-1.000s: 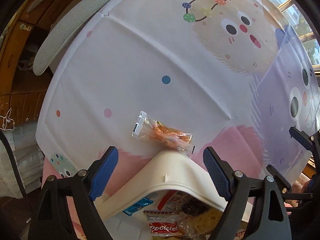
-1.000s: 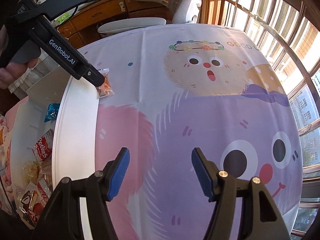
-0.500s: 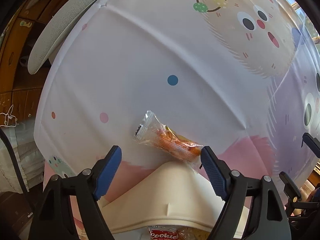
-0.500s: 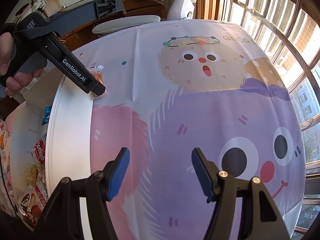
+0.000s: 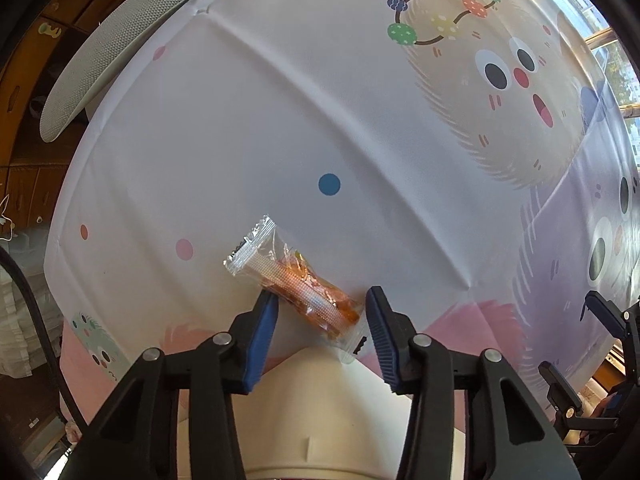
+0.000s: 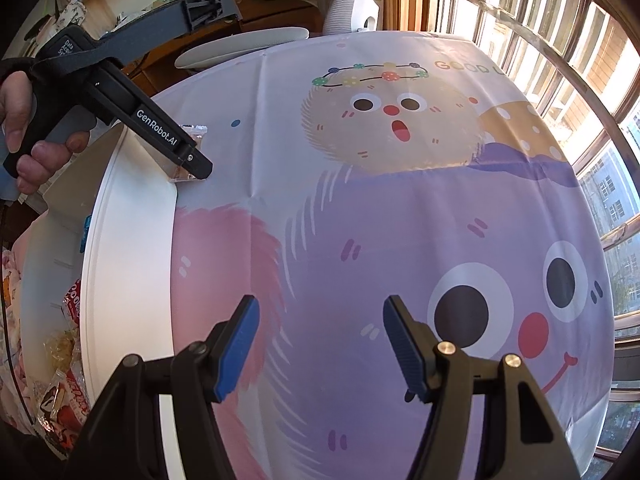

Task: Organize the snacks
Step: 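Grasp the small orange stick pack with the left gripper, then carry the orange stick pack over the tray and open the left gripper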

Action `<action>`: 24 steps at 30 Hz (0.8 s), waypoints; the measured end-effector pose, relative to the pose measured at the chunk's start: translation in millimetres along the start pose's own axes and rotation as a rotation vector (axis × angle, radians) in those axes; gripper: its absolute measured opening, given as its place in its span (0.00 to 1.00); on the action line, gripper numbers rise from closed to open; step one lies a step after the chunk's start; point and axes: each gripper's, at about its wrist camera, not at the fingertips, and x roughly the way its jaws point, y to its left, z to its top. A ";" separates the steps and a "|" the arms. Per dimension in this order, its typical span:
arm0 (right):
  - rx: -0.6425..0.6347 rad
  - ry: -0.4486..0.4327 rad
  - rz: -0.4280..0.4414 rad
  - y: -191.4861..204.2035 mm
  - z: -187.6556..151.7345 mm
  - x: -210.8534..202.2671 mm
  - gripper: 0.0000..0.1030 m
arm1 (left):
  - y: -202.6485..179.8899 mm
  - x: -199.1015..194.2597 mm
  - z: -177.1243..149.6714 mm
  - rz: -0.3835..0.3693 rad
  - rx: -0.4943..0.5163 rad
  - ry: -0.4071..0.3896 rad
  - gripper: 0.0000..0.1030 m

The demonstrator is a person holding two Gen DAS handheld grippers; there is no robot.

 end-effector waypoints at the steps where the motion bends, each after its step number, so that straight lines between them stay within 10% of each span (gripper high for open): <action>1: 0.001 0.001 -0.001 -0.4 0.0 0.1 0.63 | 0.6 0.2 -0.1 -0.006 -0.003 -0.002 0.37; 5: 0.003 0.001 0.001 -1.1 -0.2 0.1 0.63 | 2.6 -3.3 3.1 -0.038 -0.020 -0.017 0.23; 24: -0.014 -0.013 0.006 -3.1 0.8 -10.0 0.63 | -26.5 -71.3 0.3 -0.082 -0.073 -0.211 0.21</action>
